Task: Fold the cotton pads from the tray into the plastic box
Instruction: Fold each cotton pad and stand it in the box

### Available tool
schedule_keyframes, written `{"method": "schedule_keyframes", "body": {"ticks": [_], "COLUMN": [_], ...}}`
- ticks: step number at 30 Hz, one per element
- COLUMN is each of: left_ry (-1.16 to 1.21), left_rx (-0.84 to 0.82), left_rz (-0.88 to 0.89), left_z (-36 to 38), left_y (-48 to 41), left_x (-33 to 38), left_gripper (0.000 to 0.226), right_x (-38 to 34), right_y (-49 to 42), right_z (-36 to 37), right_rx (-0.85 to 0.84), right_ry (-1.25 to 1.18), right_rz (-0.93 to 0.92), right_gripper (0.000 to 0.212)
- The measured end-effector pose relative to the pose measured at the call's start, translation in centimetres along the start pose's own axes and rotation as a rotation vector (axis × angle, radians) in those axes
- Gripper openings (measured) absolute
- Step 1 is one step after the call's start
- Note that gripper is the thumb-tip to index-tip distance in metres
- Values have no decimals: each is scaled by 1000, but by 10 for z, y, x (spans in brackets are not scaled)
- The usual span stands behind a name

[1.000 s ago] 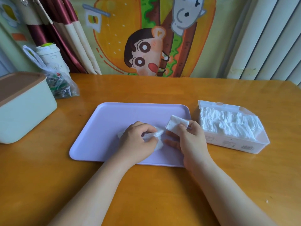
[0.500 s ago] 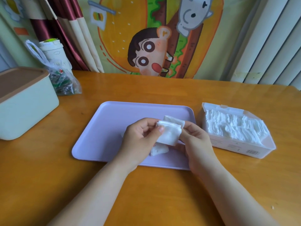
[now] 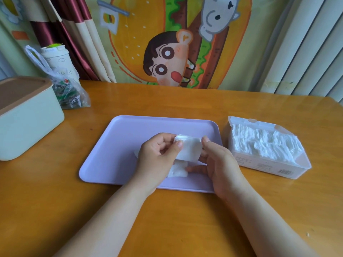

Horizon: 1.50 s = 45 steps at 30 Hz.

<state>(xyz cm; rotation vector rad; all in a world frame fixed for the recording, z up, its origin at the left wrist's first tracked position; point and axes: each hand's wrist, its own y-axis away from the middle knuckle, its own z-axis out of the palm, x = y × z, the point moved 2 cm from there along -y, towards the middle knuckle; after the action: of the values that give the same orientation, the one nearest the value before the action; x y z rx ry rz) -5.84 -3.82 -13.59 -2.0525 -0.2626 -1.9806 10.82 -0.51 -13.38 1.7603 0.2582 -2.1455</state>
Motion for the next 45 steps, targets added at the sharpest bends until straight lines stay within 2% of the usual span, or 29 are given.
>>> {"method": "schedule_keyframes", "body": {"ticks": [5,10,14,16,19,20,22,24,27,30,34,39,42,45], "left_ry": [-203,-221,-231,-272,-387,-475,-692,-814,-900,-970,-893,-713,-544,-280], "left_rx": [81,-44,-102,-179,-190,-173,-189,-255,-330,-374,-396,-402,-393,-317], "left_rz": [82,54,82,114,152,169,195,166,150,120,35,-91,-103,-97], "left_z": [-3,0,1,1,-6,-12,-24,-27,-23,-21,-20,-23,-23,-20], "left_y": [-3,-1,1,2,1,-1,-5,-4,-1,-1,2,3,4,3], "left_x": [-4,-2,3,5,6,6,5,3,5,7,10,10,14,19], "left_gripper": [8,31,19,21,34,38,41,45,48,36,15,32,49,42], "right_x": [6,9,8,8,8,7,7,8,11,12,12,12,12,11], "right_y": [0,-3,-1,0,-1,-2,-3,-5,-8,-8,-8,-8,-7,-7], "right_z": [1,4,12,15,12,8,0,-5,-8,-8,-8,-7,-7,-8], "right_rx": [56,84,90,82,198,266,379,434,440,417,416,407,410,393], "right_ry": [87,165,266,350,457,468,391,254,151,141,137,156,144,143], "right_rz": [-96,-107,-76,-85,-152,-177,-165,-113,-73,-81,-75,-75,-74,-82], "right_gripper": [21,18,16,18,2,8,18,20,16,12,10,10,11,11]}}
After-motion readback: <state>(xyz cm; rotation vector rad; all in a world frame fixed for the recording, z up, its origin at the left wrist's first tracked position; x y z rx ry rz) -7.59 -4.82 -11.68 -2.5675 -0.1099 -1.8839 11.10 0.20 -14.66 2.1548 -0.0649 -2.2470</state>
